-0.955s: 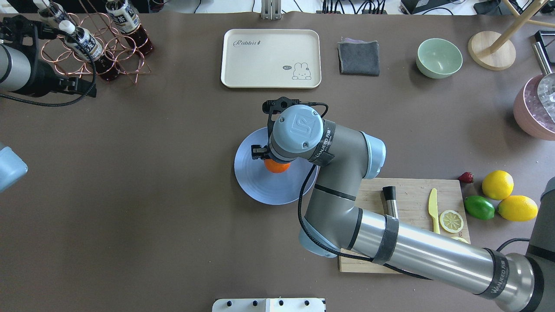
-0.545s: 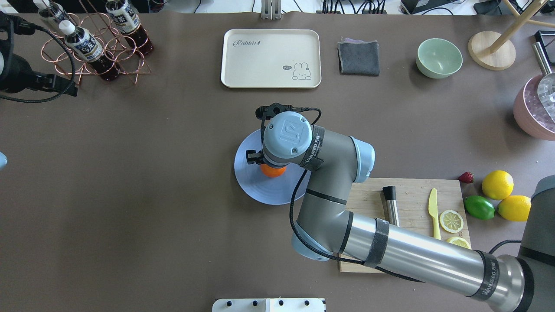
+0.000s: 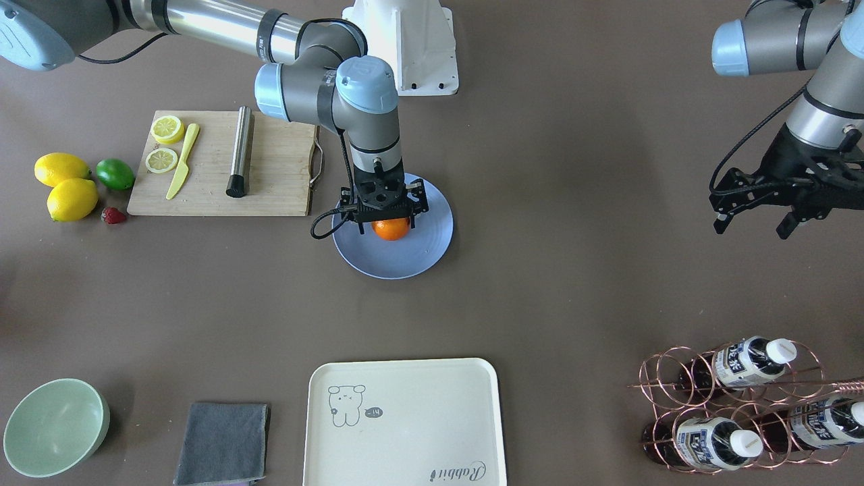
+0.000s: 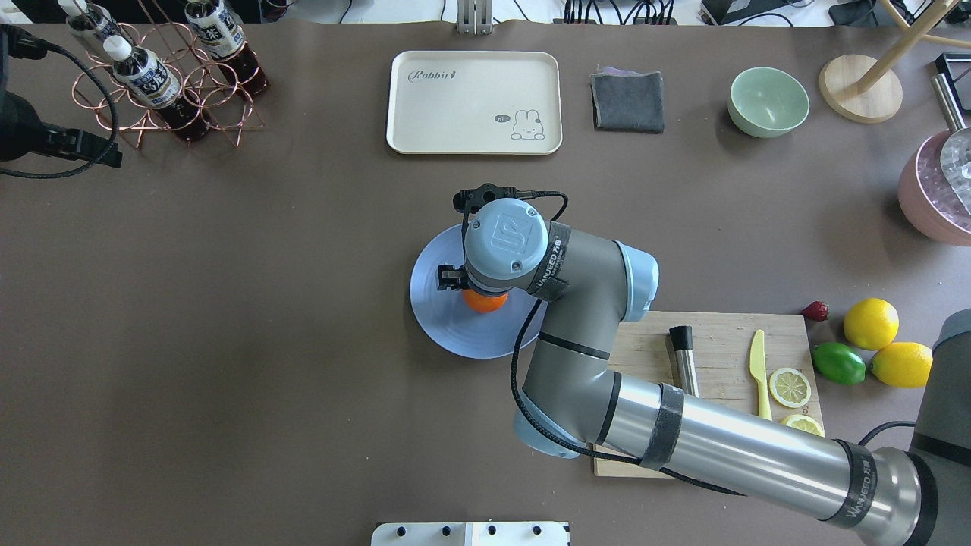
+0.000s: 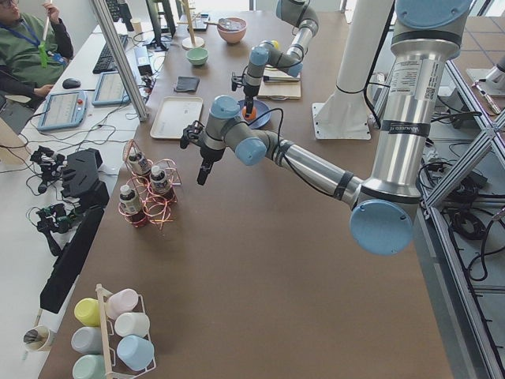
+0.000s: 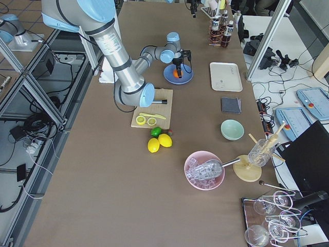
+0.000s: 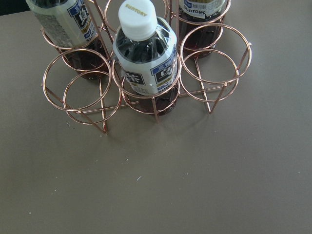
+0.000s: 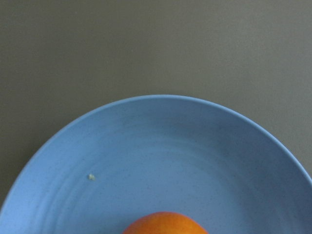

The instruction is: Pick orange to plate

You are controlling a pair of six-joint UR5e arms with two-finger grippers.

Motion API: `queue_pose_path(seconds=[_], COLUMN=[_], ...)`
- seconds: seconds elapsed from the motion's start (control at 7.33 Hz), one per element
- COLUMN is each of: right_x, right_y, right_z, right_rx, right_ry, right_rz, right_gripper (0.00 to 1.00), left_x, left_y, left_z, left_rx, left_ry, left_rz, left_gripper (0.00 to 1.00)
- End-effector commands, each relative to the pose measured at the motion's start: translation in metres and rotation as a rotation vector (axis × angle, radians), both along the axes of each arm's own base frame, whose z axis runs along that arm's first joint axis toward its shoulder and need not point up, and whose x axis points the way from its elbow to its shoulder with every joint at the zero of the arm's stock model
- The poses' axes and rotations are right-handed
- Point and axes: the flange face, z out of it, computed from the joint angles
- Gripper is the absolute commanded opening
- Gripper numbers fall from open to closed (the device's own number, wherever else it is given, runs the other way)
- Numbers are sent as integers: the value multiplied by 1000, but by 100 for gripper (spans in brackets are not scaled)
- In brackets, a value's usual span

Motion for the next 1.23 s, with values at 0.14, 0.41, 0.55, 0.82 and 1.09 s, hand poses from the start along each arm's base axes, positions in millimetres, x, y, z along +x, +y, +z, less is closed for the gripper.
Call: queue_pose_path(seconds=[0.14, 0.41, 0.55, 0.82, 1.09], right_x=[98, 187, 252, 366, 498], right_y=[-22, -67, -87, -129, -135], right_z=[-54, -56, -29, 60, 158], right_rx=[-104, -162, -151, -96, -62], right_ry=[0, -66, -85, -32, -8], right_rz=[8, -12, -30, -85, -121], right_gripper=[100, 100, 100, 100, 100], left_x=[-121, -210, -245, -260, -254], left_y=[20, 30, 45, 71, 79], left_z=[75, 109, 126, 148, 153], left_rx=[80, 84, 75, 29, 18], left_ry=[-136, -242, -265, -225, -165], left_rz=[96, 121, 111, 93, 110], left_gripper=[98, 98, 98, 98, 98])
